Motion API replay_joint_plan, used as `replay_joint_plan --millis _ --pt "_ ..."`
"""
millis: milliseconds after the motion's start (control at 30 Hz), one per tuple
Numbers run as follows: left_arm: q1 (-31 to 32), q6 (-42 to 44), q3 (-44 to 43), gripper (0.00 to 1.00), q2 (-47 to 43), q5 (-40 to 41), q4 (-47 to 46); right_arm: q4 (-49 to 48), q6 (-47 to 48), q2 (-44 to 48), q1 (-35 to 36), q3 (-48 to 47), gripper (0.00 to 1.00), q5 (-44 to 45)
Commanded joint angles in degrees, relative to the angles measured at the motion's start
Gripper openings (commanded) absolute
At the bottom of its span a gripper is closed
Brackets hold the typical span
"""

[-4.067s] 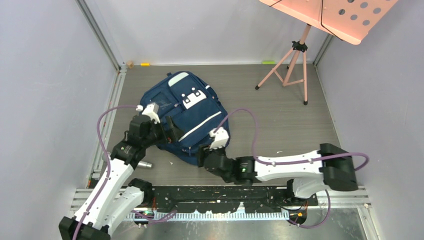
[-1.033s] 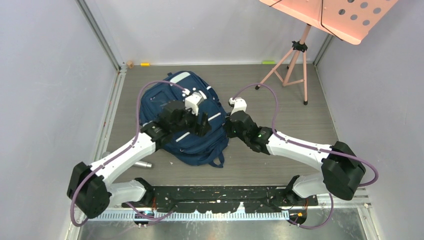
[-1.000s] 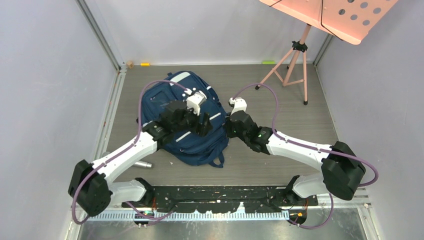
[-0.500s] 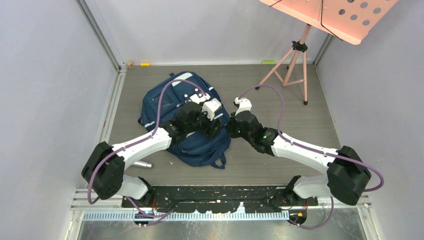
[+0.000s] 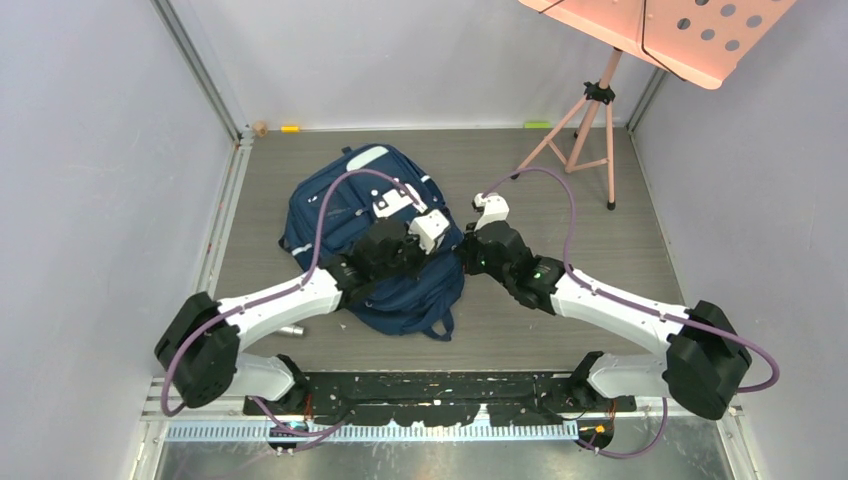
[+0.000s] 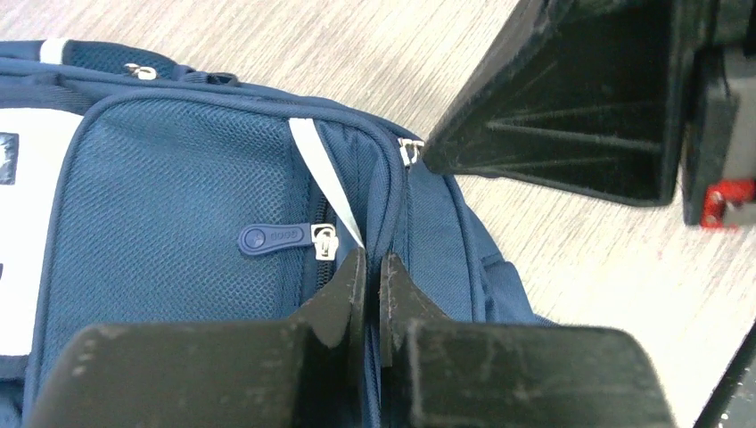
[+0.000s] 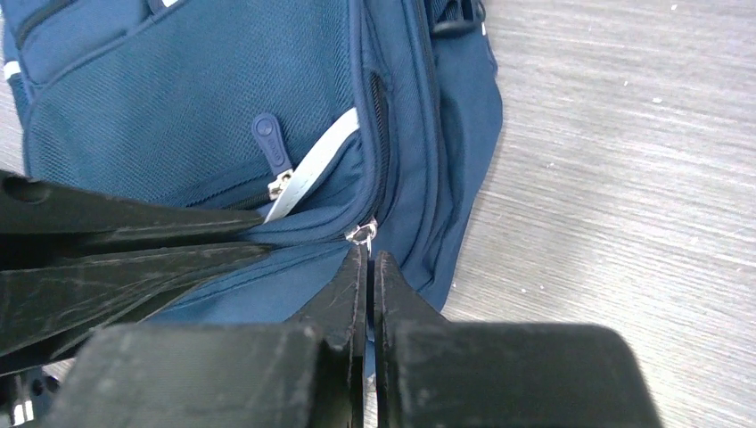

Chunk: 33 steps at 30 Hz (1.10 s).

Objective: Pack the student bag
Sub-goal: Zip the student bag at the center of the board.

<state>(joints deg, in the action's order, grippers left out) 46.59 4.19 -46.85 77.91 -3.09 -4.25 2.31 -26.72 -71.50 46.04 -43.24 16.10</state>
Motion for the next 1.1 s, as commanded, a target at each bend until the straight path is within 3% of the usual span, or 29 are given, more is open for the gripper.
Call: replay_joint_plan --millis 0,200,367,500,800,1067 --pt "-0.71 -3.12 4.95 0.00 -8.05 6.30 3.10 2.64 6.56 4.59 -3.45 -1.41 0.00 9.37" --pt "-0.71 -9.36 9.25 0.00 -15.30 8.15 6.97 3.50 8.03 2.51 -9.52 -3.31 0.00 7.58" --pt "-0.70 -9.94 11.11 0.00 -20.50 5.95 10.63 1.23 11.07 -1.09 -13.16 -6.18 0.00 -4.58" --pt "-0.71 -10.03 11.85 0.00 -24.26 4.01 13.11 0.77 14.17 -6.06 -13.95 -9.79 0.00 -8.67" --pt "-0.76 -11.80 11.98 0.00 -26.91 1.82 16.48 -1.95 15.74 -15.12 -17.70 -15.91 0.00 -17.35" --pt "-0.71 -13.17 13.14 0.00 -29.21 0.56 17.62 2.85 17.55 -24.46 -20.79 -25.24 0.00 -25.45"
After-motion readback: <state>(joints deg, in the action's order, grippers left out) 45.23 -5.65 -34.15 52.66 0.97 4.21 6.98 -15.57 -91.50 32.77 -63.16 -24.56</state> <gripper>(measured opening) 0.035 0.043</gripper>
